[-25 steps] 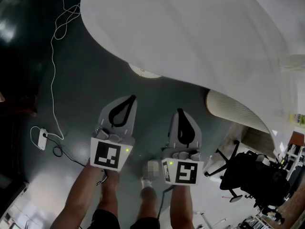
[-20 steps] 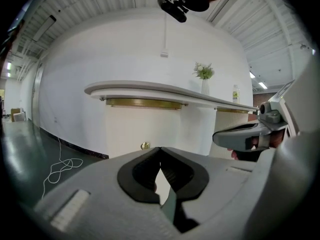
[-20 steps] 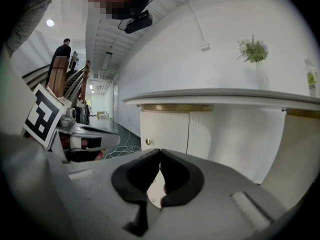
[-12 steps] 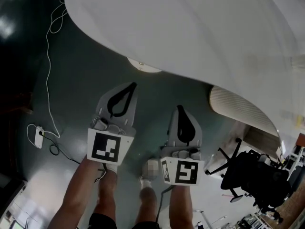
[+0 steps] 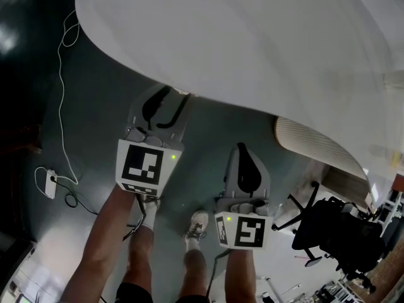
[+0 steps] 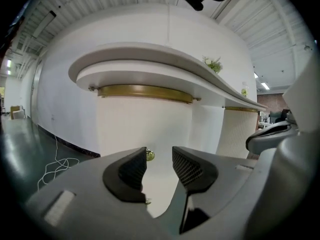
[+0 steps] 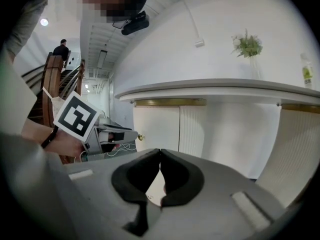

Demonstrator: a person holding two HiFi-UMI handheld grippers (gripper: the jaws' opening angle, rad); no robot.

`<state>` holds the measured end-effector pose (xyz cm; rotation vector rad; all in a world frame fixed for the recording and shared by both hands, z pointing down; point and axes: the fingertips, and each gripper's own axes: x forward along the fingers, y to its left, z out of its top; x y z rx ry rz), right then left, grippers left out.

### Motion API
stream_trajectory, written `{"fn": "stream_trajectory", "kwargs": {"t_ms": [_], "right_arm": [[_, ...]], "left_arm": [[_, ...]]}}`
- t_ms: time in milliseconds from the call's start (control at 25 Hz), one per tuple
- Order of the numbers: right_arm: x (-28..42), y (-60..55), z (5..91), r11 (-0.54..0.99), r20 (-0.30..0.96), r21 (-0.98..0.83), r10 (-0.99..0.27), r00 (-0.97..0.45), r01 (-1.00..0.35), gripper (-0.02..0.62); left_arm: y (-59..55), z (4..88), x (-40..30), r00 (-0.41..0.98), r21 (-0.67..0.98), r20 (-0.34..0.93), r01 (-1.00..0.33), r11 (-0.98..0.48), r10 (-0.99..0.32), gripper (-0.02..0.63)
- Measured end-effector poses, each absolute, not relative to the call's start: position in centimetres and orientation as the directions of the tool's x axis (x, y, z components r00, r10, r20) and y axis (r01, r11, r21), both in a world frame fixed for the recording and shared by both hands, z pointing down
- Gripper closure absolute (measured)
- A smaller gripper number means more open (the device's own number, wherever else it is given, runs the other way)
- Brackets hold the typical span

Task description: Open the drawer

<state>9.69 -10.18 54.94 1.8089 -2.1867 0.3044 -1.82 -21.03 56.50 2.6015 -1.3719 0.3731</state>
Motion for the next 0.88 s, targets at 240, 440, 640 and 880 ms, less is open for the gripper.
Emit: {"fn": "stream_trajectory", "kwargs": {"t_ms": [240, 440, 640, 880], "right_arm": [[10.4, -10.7, 55.4, 0.172, 0.358, 0.014, -0.921, -0.155, -0.985, 0.591], [10.8, -11.1, 55.7, 0.164, 0.359, 0.011, -0.921, -0.149, -0.986, 0.591], [11.0, -11.5, 56.0, 0.157, 0.363, 0.012, -0.921, -0.142, -0.987, 0.591], [11.3, -11.6, 56.5, 0.152, 0.370, 0.012, -0.919, -0.137, -0.988, 0.591]], "left_arm": [[-23.5, 58.1, -1.1, 0.531, 0.031, 0.330, -0.833, -0.553, -0.781, 0.405], [-24.9, 59.4, -0.8, 0.520, 0.021, 0.355, -0.835, -0.549, -0.777, 0.405], [-25.6, 59.8, -0.8, 0.508, 0.009, 0.360, -0.841, -0.542, -0.782, 0.407], [-26.0, 59.9, -1.3, 0.464, -0.014, 0.365, -0.864, -0.503, -0.807, 0.460]]}}
